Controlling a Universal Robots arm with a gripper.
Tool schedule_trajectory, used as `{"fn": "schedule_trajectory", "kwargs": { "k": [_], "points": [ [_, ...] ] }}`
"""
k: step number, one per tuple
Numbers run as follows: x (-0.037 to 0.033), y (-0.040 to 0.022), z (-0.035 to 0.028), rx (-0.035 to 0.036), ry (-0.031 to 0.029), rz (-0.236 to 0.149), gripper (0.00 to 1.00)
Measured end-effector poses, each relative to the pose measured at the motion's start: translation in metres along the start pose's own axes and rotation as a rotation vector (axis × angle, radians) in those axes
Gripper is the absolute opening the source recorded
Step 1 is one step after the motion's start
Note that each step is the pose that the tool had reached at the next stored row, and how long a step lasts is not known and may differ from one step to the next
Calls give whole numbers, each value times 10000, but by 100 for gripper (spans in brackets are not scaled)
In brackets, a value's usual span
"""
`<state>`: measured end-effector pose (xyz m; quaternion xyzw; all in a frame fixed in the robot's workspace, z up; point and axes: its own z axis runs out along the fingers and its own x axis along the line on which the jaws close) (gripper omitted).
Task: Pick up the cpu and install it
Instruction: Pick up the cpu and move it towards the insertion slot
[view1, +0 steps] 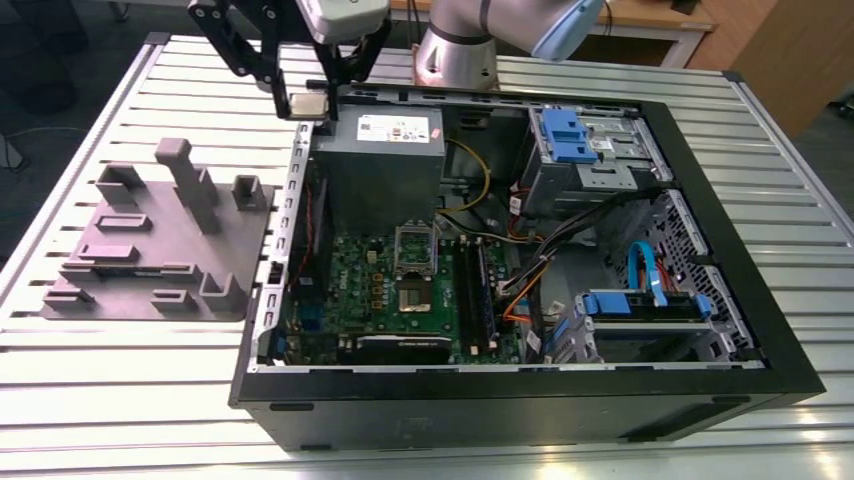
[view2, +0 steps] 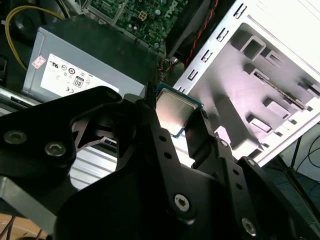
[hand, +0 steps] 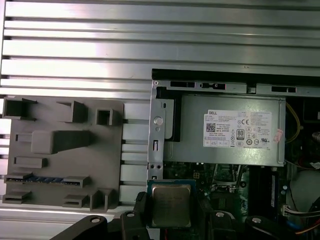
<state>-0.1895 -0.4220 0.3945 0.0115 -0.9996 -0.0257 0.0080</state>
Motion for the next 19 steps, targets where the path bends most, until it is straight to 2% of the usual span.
{"fn": "schedule_trajectory", "kwargs": {
  "k": [19],
  "points": [
    [-240,-6,1,1,1,1,47]
  ]
}}
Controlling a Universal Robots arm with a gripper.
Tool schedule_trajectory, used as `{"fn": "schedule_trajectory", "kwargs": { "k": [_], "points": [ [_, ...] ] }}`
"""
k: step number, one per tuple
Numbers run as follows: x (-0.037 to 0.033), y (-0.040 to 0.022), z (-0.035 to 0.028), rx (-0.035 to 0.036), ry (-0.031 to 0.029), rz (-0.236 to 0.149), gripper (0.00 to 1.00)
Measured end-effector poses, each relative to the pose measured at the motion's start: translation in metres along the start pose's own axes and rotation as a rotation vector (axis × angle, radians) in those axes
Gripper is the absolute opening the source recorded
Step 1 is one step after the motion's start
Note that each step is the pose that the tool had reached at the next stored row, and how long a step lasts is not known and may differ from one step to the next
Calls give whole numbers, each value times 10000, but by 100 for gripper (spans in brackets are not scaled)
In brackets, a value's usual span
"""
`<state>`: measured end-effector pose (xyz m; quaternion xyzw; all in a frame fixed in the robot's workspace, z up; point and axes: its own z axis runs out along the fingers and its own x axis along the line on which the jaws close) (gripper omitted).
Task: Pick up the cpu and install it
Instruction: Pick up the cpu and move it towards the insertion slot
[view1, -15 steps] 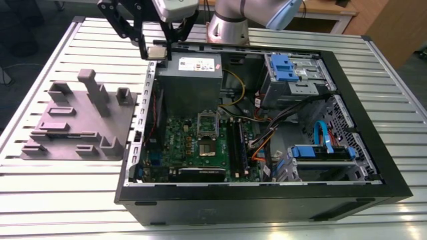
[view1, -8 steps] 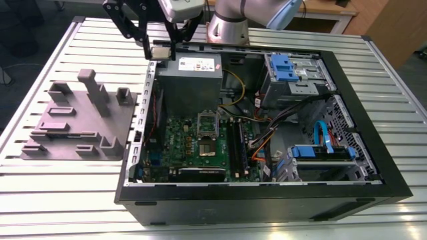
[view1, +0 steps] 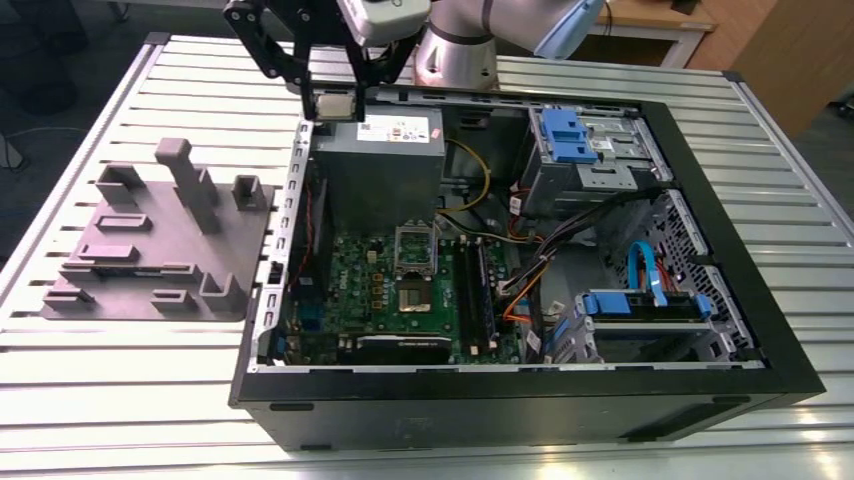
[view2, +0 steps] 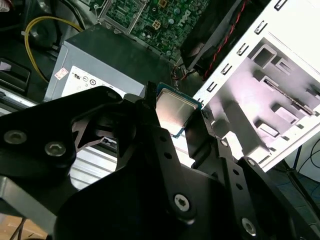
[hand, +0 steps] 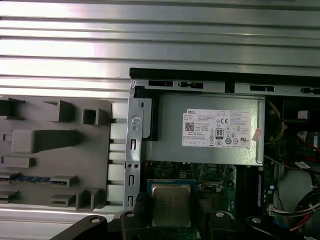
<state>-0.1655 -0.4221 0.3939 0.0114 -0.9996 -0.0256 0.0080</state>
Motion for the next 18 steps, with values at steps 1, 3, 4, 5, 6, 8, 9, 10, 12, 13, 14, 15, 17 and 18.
{"fn": "schedule_trajectory", "kwargs": {
  "k": [1,3,4,5,6,8,9,10,12,13,14,15,17,18],
  "points": [
    [-7,0,0,0,0,0,47],
    [-12,-1,0,0,-1,0,47],
    [-12,-1,0,0,-1,1,47],
    [-12,0,0,0,0,1,47],
    [-13,0,0,0,0,0,47],
    [-14,-1,0,0,0,0,47],
    [-14,0,0,0,0,0,47],
    [-14,0,0,0,0,0,47],
    [-18,0,0,0,0,-2,47],
    [-30,0,0,1,0,-2,47],
    [-43,0,0,0,0,-1,47],
    [-57,-1,0,0,0,0,47],
    [-87,-2,0,0,0,-1,47],
    [-98,-2,-1,0,0,-1,47]
  ]
}}
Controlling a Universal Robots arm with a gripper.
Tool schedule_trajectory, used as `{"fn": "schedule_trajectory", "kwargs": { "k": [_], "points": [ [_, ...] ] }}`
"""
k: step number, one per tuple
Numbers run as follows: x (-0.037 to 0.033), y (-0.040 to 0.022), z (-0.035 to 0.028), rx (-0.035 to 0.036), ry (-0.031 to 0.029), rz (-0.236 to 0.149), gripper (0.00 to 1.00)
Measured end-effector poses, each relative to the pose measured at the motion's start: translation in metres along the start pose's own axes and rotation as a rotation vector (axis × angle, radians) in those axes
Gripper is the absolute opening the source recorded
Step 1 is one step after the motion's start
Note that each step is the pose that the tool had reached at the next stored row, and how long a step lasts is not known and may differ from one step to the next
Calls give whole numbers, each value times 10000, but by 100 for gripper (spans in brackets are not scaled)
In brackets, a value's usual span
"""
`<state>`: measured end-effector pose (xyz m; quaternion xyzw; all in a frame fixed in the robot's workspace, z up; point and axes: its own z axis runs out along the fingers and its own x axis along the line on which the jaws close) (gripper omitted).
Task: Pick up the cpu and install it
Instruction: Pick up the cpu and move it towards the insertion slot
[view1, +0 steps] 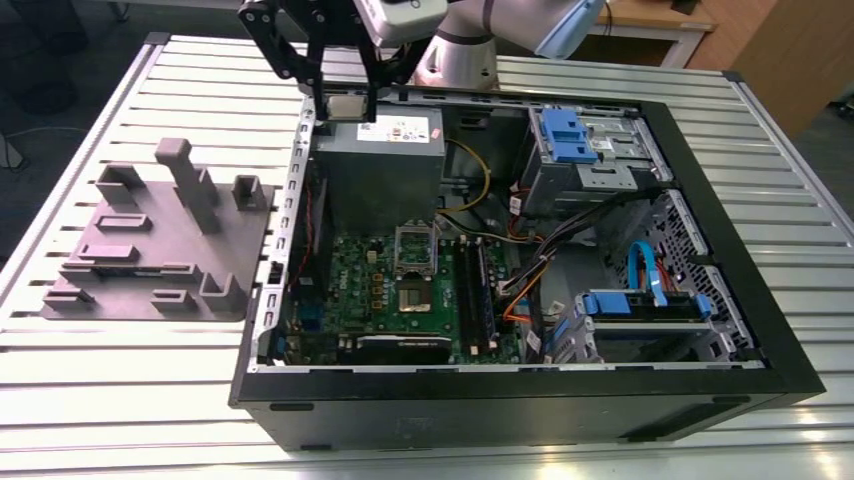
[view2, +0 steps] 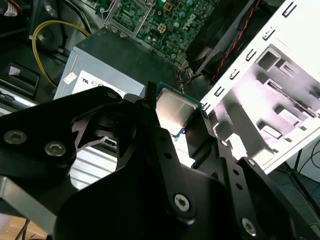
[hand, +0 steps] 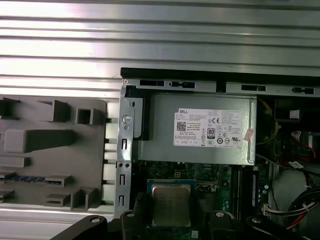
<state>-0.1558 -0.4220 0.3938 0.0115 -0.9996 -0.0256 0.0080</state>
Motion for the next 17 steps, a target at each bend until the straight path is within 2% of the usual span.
{"fn": "schedule_trajectory", "kwargs": {
  "k": [17],
  "points": [
    [-17,-27,3,0,-1,1,47]
  ]
}}
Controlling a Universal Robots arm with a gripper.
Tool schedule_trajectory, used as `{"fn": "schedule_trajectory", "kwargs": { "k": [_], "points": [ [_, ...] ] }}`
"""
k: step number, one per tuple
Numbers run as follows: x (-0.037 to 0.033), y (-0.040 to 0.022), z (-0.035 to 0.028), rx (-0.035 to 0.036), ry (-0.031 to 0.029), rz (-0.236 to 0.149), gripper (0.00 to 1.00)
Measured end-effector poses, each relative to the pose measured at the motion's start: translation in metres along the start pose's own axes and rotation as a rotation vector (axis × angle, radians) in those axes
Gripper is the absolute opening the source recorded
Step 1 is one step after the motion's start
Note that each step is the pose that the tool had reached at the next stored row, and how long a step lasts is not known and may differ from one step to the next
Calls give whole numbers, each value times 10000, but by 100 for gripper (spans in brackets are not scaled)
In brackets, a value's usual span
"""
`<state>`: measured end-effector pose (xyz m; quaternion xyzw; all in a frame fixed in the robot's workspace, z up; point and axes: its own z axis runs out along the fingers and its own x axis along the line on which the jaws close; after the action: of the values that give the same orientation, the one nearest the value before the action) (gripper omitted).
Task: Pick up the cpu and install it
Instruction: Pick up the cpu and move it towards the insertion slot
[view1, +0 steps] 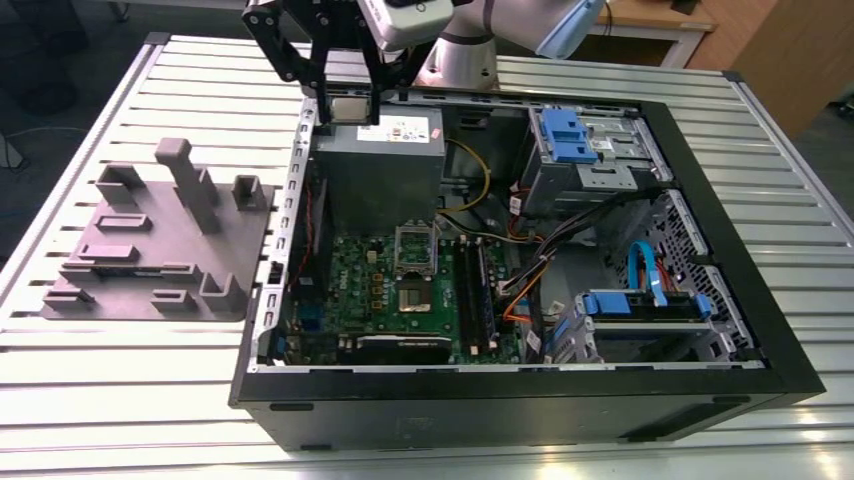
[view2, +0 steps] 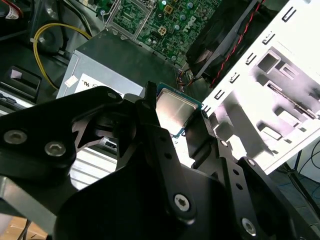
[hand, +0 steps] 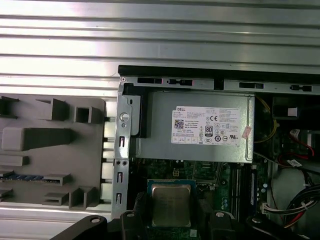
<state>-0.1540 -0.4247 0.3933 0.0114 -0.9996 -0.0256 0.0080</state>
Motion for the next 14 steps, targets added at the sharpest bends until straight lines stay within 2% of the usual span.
{"fn": "schedule_trajectory", "kwargs": {
  "k": [8,12,14],
  "points": [
    [-54,-1,-1,0,0,0,47],
    [-101,-2,-1,0,0,-1,47],
    [-152,-6,1,-1,2,0,47]
  ]
}}
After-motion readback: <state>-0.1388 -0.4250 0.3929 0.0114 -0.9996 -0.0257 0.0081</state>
